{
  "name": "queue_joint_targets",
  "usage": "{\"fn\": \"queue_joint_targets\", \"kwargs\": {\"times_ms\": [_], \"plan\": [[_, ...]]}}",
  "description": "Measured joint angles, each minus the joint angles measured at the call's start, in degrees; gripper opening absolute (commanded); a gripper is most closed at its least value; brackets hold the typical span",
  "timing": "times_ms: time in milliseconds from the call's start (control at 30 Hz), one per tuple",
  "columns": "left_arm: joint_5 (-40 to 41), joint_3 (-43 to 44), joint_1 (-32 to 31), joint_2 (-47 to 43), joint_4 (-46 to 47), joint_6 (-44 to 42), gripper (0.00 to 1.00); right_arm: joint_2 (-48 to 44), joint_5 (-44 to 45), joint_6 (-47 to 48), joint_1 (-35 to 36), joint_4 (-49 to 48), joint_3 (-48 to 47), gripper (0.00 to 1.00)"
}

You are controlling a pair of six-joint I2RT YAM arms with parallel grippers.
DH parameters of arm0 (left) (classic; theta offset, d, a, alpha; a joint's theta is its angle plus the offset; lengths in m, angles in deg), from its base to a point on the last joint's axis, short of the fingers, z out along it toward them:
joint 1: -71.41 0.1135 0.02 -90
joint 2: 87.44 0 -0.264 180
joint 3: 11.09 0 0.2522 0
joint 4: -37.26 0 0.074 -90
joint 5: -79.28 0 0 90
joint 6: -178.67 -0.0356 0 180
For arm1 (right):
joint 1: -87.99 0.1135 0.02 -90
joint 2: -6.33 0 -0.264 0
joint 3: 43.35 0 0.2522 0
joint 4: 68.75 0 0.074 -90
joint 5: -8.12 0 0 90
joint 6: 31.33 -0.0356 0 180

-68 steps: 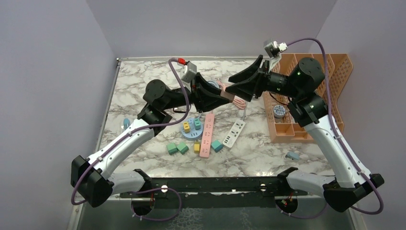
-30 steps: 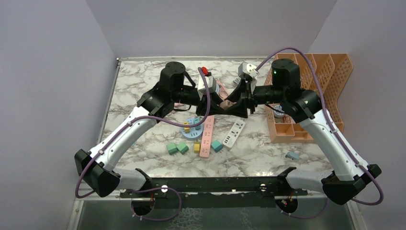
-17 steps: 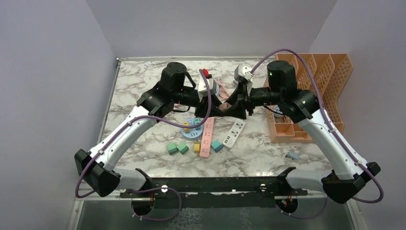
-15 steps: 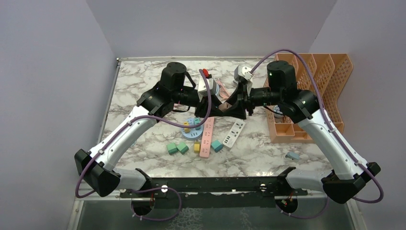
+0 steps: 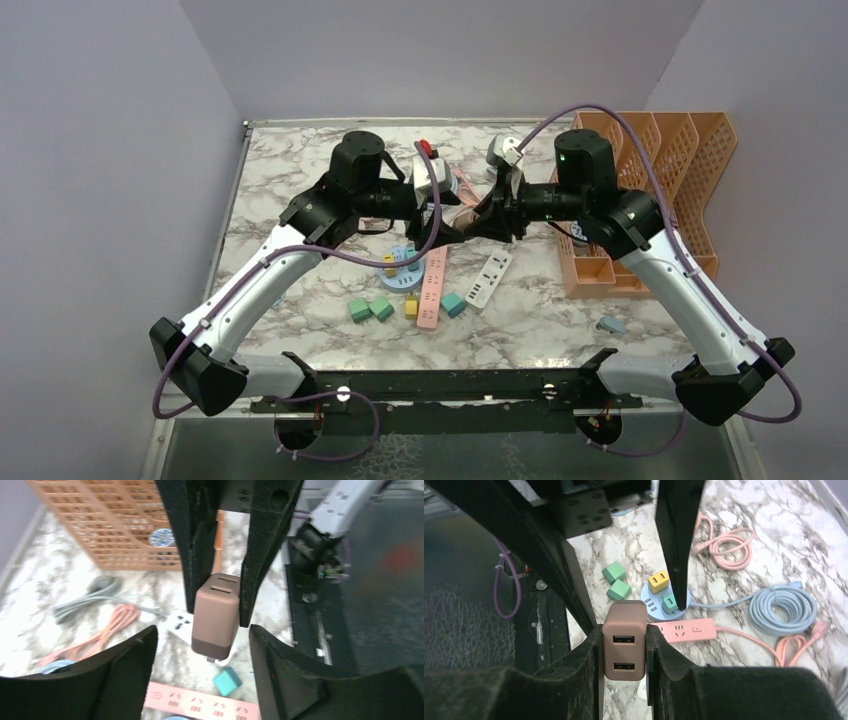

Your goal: Insert the plug

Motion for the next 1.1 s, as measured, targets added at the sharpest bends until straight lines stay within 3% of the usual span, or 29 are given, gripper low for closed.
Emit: {"fn": "queue_joint_targets", "kwargs": {"times_ms": [167, 400, 567, 833, 1100], "plan": [[11.9, -4.9, 0.0, -4.1, 5.0, 2.4, 0.78, -0.7, 7.3, -6.8, 0.0, -5.0, 3.8, 0.01], [37.8, -18.0, 0.0, -12.5, 13.3, 11.0, 0.82, -1.7, 21.7, -24.6, 0.0, -17.1, 17.5, 0.01], [52.3, -21.1, 0.1, -16.7, 14.2, 19.5, 0.82, 1.7, 27.3, -36.2, 0.0, -20.2, 19.4, 0.01], [61.8, -21.5, 0.1, -22.1, 13.9, 30.7, 0.82, 11.3, 34.8, -49.2, 3.7, -24.0, 20.3, 0.01], [64.9, -19.5, 0.1, -23.2, 10.4, 31.1, 0.82, 20.7, 46.9, -57.5, 12.8, -22.0, 16.7, 0.01]]}}
